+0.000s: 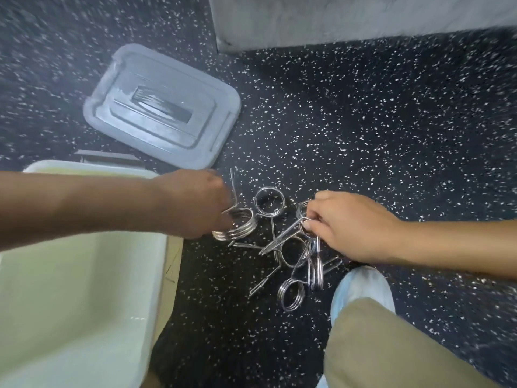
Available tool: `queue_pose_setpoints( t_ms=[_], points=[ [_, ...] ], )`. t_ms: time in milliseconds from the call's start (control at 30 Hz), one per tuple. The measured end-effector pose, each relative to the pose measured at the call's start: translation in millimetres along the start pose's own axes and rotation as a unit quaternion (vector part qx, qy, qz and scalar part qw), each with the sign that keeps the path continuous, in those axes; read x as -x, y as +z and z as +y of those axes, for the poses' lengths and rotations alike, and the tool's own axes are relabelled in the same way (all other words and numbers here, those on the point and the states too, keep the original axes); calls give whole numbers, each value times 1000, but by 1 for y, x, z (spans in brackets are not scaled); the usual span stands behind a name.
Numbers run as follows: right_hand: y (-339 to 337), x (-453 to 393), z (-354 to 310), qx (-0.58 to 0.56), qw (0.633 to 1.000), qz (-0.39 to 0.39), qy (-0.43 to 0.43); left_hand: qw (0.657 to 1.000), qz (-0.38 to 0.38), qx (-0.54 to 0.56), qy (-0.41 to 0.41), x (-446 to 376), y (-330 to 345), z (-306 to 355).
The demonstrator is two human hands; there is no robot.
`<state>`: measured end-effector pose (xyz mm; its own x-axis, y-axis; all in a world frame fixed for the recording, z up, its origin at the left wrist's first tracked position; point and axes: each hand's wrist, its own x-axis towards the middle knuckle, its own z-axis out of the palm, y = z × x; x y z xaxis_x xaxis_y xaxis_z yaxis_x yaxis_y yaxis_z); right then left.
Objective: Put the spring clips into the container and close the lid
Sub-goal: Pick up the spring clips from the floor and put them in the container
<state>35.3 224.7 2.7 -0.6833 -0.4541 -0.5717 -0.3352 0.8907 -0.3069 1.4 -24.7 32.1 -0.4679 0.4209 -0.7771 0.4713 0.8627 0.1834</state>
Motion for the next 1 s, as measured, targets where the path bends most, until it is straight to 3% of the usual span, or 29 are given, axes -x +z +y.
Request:
queue_pose_setpoints(
  t_ms=[300,467,633,767,867,1000],
  points=[
    [-27,1,-23,-27,1000,10,-3,965,89,246,18,93,-4,-13],
    [-42,-13,-38,-38,999,24,-23,902,60,426,39,129,17,-29],
    [-53,-23,-55,-48,997,48,-33,774,41,629,70,159,63,-46],
    [-57,-29,-63,-44,996,65,-42,677,45,734,12,171,107,-51],
    [-61,-33,-68,-39,995,77,-43,565,25,824,-41,171,131,-51],
    [-64,-39,-80,-36,995,78,-45,419,95,895,-117,173,147,-42]
  ],
)
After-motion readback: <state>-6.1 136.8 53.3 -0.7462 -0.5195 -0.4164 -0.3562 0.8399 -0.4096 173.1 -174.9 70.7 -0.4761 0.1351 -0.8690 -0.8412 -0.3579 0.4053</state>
